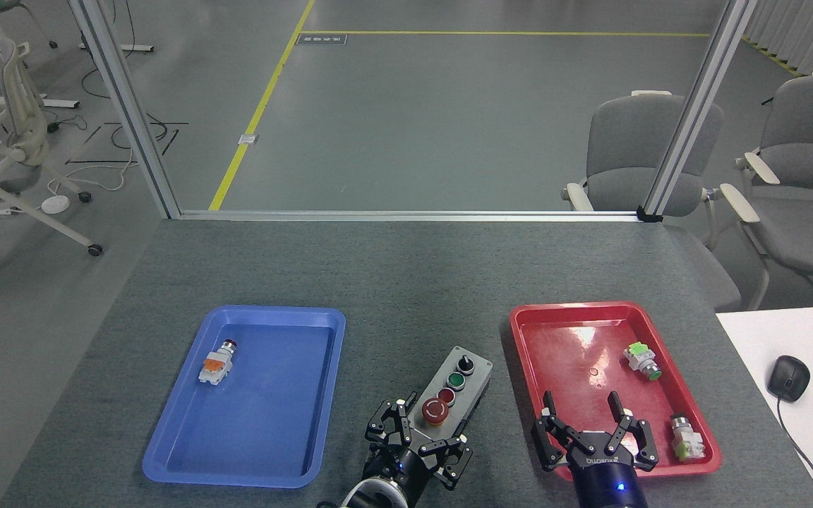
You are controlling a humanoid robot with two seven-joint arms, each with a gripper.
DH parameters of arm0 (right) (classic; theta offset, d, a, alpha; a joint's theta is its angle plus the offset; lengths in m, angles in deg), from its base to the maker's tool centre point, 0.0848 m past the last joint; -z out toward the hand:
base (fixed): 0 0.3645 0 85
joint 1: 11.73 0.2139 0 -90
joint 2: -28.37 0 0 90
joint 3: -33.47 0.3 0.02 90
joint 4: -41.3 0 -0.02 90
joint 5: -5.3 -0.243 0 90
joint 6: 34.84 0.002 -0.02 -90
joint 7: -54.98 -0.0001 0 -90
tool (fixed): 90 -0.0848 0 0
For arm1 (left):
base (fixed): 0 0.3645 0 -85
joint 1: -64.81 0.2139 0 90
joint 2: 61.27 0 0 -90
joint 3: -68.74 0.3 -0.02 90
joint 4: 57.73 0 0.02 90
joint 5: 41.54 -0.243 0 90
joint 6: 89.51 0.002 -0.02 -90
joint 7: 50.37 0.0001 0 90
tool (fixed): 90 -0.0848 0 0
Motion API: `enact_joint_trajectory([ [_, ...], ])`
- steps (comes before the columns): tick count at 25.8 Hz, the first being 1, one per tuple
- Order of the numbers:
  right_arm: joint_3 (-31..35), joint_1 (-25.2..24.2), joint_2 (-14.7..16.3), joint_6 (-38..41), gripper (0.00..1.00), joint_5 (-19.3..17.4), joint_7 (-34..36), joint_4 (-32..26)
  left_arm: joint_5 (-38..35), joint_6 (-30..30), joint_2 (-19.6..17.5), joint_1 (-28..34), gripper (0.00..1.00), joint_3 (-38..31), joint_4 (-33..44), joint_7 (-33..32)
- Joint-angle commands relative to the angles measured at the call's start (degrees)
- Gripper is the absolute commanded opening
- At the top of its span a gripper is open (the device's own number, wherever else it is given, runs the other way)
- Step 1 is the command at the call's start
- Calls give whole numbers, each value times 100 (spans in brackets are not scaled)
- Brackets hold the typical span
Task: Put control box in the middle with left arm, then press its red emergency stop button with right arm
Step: 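Set the control box down between the trays and open the left gripper, then withdraw the left gripper and move the right gripper toward the box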
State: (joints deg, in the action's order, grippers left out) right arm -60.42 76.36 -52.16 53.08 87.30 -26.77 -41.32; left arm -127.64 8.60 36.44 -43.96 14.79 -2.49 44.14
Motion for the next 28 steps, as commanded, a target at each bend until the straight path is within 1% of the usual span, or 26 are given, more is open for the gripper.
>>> enact_joint_trajectory([
  [1,-7,-3,-6,-3,97,0,1,0,32,-11,-14,58,97,-1,83,-2],
  [4,-42,-3,-15,-3,95,27,-7,0,32,-46,-50,216,98,-19,268,6],
  [6,-103,6,-15,67,90,35,-7,9,32,-81,-85,348,98,-19,444,6],
  [7,-174,6,-15,155,86,44,-7,9,32,-81,-111,410,98,-19,540,6],
  [9,-226,6,-15,366,70,132,-7,0,32,-99,-225,524,99,-27,734,-2],
  [11,-244,6,-15,568,52,264,-25,0,84,-108,-480,612,99,-27,988,-2],
  [13,-262,6,-33,595,40,360,-34,9,172,-108,-735,691,99,-36,1173,-2],
  [15,-314,6,-68,604,31,422,-51,0,304,-116,-937,814,99,-36,1358,-2],
  [19,-464,6,-121,604,20,633,-51,0,673,-116,-1517,981,99,-45,1824,6],
  [22,-552,23,-217,683,13,642,-60,-9,1016,-125,-1966,1086,99,-159,2184,6],
  [25,-569,50,-235,691,8,651,-69,-9,1218,-257,-2326,1165,99,-493,2518,6],
  [28,-622,59,-305,691,5,668,-78,0,1271,-591,-2449,1315,99,-1249,2764,6],
])
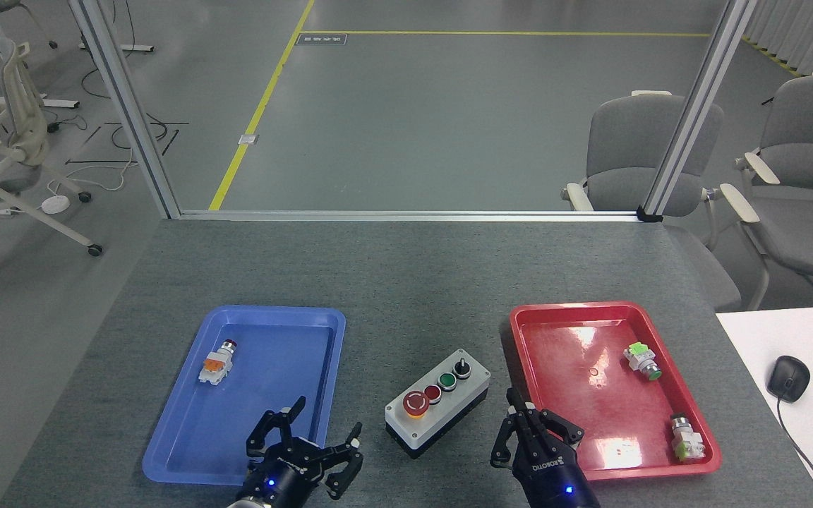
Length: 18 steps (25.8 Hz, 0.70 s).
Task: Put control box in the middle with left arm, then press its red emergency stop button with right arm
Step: 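Withdraw the left gripper and move the right gripper toward the box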
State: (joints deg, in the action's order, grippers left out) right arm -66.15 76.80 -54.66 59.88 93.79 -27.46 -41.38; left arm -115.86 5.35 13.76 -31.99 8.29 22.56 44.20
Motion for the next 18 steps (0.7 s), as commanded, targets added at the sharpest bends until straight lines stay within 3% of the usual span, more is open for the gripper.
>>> enact_joint_trajectory([
  [1,-102,33,-64,3,4,46,-9,6,93,-415,-181,143,99,-915,286,1],
  [6,-330,173,-178,-15,0,107,-176,15,128,-828,-128,205,99,-2208,277,18],
  [9,-532,243,-205,-32,0,169,-308,68,514,-925,-119,337,99,-2876,277,36],
  [12,-682,437,-249,-41,0,177,-448,226,919,-1118,-137,354,99,-3148,268,27],
  [18,-990,744,-275,-59,0,177,-448,736,893,-1136,-146,346,99,-3254,277,45],
])
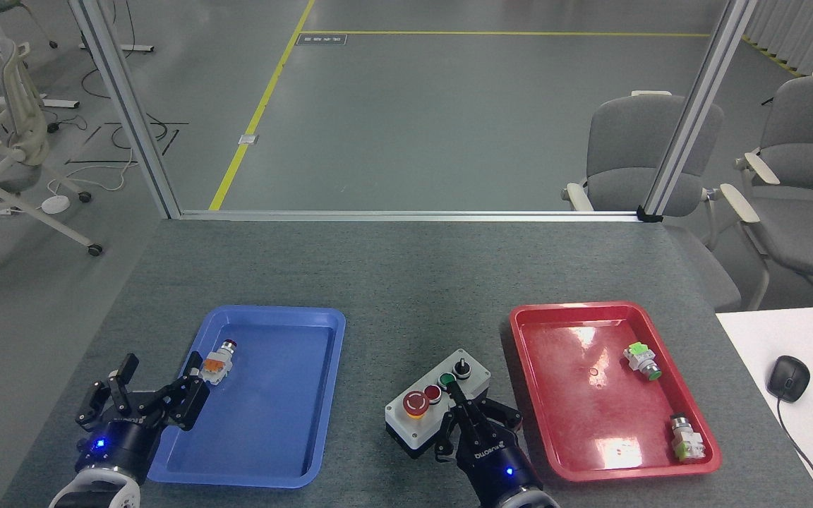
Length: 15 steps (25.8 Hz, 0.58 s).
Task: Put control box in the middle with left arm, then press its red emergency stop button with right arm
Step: 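Withdraw the left gripper and move the right gripper toward the box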
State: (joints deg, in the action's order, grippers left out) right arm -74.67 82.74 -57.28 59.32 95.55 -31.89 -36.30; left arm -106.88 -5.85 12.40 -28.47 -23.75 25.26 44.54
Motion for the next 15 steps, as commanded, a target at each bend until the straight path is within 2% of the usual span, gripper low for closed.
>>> enact_joint_trajectory([
  [1,-173,185,-40,-3,0,2,-6,271,-23,-16,-19,-23,99,-49,7,11],
  [4,-190,273,-84,15,0,2,-6,377,-119,2,-45,-50,98,-49,-2,2],
  [8,-348,431,-154,-3,0,11,-6,553,-629,2,-19,-41,98,-49,-10,11],
  [15,-472,475,-295,-20,0,169,-6,825,-611,-16,-19,-50,99,-58,-10,11],
])
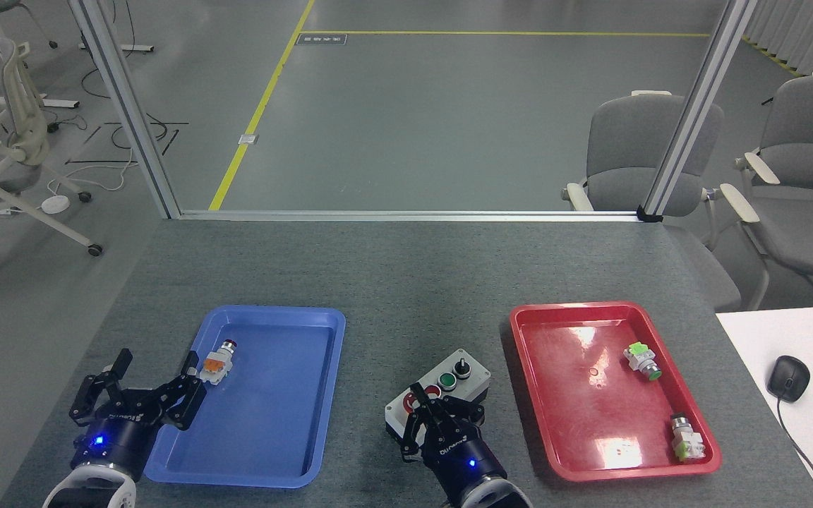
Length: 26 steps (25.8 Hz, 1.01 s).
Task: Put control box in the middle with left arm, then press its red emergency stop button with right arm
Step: 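Press down on the red button of the control box with the right gripper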
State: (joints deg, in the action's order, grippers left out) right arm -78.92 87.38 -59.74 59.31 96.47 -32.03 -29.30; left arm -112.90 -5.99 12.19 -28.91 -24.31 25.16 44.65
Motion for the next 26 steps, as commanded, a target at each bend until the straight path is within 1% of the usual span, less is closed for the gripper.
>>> enact_joint_trajectory([
  [1,-46,12,-48,-46,0,76,9,161,-9,-2,2,-6,99,-3,0,8],
  [5,-37,12,-48,-160,0,67,9,424,0,-2,2,-6,99,-11,8,-9],
  [11,-11,12,-83,-187,0,23,9,521,9,-2,2,-6,99,-20,17,-9],
  [14,7,12,-145,-274,0,-3,70,398,26,-2,2,-15,99,-20,17,-9],
  [17,16,56,-285,-468,0,-3,88,214,26,-2,2,-15,99,-20,17,-9],
  [21,42,126,-285,-670,0,-3,202,-103,35,-2,11,-24,99,-20,17,-18],
  [22,59,126,-268,-679,3,-3,316,-129,26,6,11,-15,99,-20,17,-27],
  [23,86,126,-233,-723,15,-3,431,-147,26,6,11,-15,99,-20,17,-27],
  [25,165,108,-206,-907,46,-12,536,-147,26,6,11,-15,99,-20,8,-27],
  [26,226,64,-189,-1013,63,-20,589,-164,35,6,20,-15,99,-20,8,-27],
])
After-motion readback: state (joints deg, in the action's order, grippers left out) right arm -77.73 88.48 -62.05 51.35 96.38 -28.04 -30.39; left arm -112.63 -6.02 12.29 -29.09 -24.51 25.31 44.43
